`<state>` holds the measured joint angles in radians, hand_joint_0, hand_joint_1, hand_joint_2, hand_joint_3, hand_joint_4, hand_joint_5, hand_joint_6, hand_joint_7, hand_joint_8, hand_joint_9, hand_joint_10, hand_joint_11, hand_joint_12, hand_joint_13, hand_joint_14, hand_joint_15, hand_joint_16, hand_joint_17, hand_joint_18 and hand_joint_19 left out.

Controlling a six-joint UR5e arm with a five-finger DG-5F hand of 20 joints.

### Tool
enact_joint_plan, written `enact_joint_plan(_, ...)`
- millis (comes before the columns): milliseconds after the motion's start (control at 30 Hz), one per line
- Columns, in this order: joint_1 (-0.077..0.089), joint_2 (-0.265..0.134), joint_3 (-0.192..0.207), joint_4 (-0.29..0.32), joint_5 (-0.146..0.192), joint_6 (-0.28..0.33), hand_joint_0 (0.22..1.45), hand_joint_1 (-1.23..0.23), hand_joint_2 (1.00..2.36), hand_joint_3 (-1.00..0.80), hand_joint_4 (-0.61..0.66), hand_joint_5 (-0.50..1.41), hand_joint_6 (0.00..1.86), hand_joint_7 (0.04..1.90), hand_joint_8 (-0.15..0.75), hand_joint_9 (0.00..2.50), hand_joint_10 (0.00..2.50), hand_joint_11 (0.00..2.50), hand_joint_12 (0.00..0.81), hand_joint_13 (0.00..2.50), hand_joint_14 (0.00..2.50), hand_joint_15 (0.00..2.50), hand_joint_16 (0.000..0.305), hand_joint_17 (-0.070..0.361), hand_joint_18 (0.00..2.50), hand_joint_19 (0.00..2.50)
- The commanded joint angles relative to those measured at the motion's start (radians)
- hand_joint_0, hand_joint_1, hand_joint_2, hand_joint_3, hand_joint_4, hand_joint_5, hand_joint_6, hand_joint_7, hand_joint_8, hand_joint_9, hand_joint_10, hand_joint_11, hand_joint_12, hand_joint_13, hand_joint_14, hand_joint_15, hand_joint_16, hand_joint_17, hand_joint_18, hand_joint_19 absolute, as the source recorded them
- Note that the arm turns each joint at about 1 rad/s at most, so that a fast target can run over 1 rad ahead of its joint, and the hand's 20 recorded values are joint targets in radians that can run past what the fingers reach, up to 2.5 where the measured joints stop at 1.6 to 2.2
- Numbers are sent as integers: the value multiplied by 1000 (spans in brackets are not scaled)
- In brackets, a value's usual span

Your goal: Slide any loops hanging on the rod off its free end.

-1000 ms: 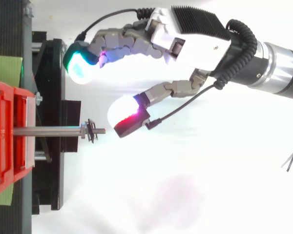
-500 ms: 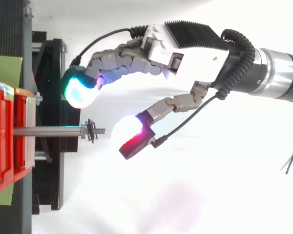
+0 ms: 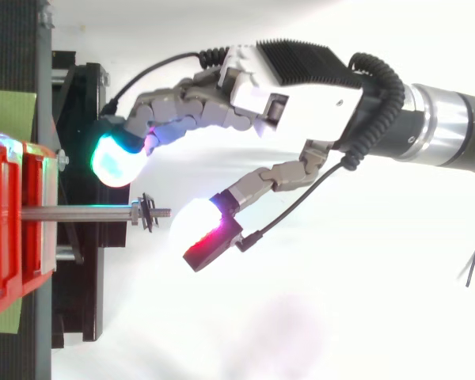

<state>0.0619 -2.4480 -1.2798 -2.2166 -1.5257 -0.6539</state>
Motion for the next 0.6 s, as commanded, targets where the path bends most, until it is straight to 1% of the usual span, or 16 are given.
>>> enact_joint_plan(0,6,-22,0,3,1,20,561,-648,1004,-456,262,-166,504,934,335,775,12,308,383,767,9,234,65,146,695,536)
enact_joint_plan(100,9,-20,0,-8,-5,33,561,-648,1004,-456,258,-166,504,931,335,775,12,301,383,767,10,234,65,146,697,536)
enact_joint_plan(133,6,-22,0,-3,-11,34,561,-649,1004,-456,265,-165,504,931,337,775,12,299,383,767,10,240,65,146,697,535)
enact_joint_plan(167,6,-22,0,-3,-25,39,562,-648,1004,-456,268,-165,504,931,337,775,12,299,383,767,11,233,65,146,697,535)
enact_joint_plan(333,6,-22,0,2,-27,43,564,-644,1005,-459,271,-161,504,959,335,778,14,305,383,767,9,235,65,146,697,537)
enact_joint_plan(467,7,-22,17,5,-28,60,568,-640,1004,-456,272,-158,504,981,337,785,12,316,381,771,10,243,64,145,700,536)
enact_joint_plan(567,7,-22,42,5,-28,94,570,-642,1004,-456,271,-157,504,987,336,787,12,310,381,772,11,237,64,145,702,536)
